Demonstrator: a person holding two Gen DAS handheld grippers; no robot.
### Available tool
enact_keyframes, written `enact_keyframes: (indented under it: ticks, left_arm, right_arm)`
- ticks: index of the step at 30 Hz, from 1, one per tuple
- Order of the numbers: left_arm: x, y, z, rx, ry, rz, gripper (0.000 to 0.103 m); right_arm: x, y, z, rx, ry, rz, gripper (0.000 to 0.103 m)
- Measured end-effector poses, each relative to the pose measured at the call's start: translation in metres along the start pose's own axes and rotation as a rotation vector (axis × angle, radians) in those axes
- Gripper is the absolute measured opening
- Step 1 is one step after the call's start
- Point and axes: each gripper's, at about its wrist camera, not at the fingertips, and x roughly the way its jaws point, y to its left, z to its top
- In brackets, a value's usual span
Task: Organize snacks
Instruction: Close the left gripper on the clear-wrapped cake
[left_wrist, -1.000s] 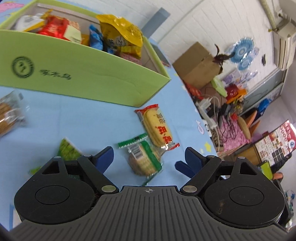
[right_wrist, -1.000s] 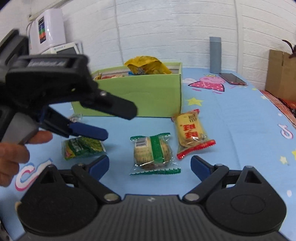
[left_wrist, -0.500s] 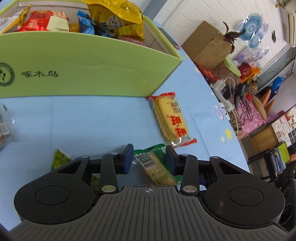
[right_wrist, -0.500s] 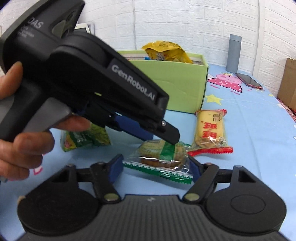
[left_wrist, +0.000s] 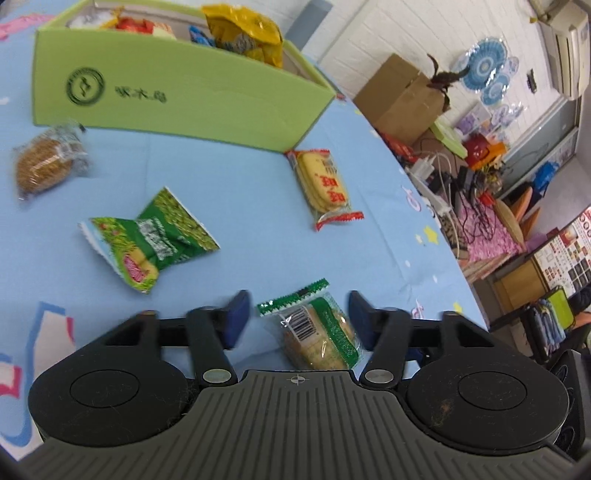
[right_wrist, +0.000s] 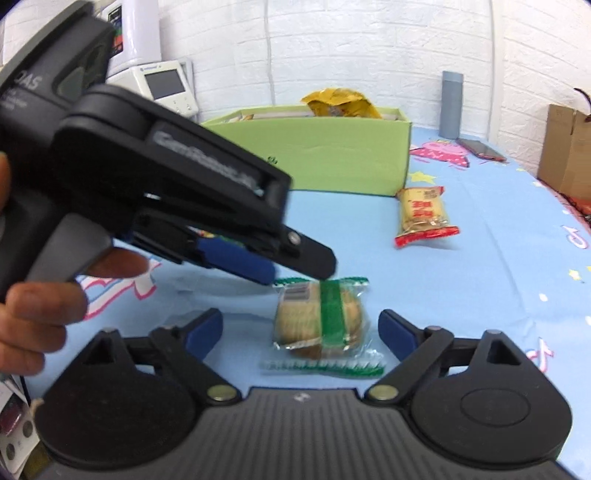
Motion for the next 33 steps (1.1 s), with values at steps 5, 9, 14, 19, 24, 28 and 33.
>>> enact_keyframes:
  ticks: [5, 9, 14, 19, 24, 28, 33]
  left_arm:
    - [-0.016, 0.0, -0.008, -0.004, -0.03, -0.005, 0.069]
    - [-0.003, -0.004, -0.004, -0.022, 0.015, -0.02, 0.061]
    - [0.013, -0.007, -0.004, -0.034, 0.06, -0.021, 0.058]
    - [0.017, -0.009, -0.003, -0.029, 0.065, -0.016, 0.056]
    - [0.023, -0.007, -0.002, -0.006, 0.071, 0.006, 0.012]
    - [0.028, -0.001, 0.006, -0.052, 0.086, -0.034, 0.007]
    - [0.017, -0.011, 0.02, -0.023, 0.027, -0.034, 0.007]
  right_arm:
    - [-0.014, -0.007, -0.008, 0.065, -0.032, -0.016, 0.094]
    - [-0.007, -0.007, -0.003, 0.027, -0.024, -0.022, 0.093]
    - [0.0, -0.006, 0.002, 0.023, -0.016, -0.008, 0.075]
    - [0.0, -0.008, 0.004, 0.013, -0.02, -0.022, 0.075]
    - [0.001, 0.0, -0.002, -0.027, -0.005, -0.045, 0.063]
    - [0.0, -0.009, 0.002, 0.009, -0.005, -0.052, 0.06]
    - [-0.002, -0.014, 0.018, 0.02, -0.032, -0.05, 0.06]
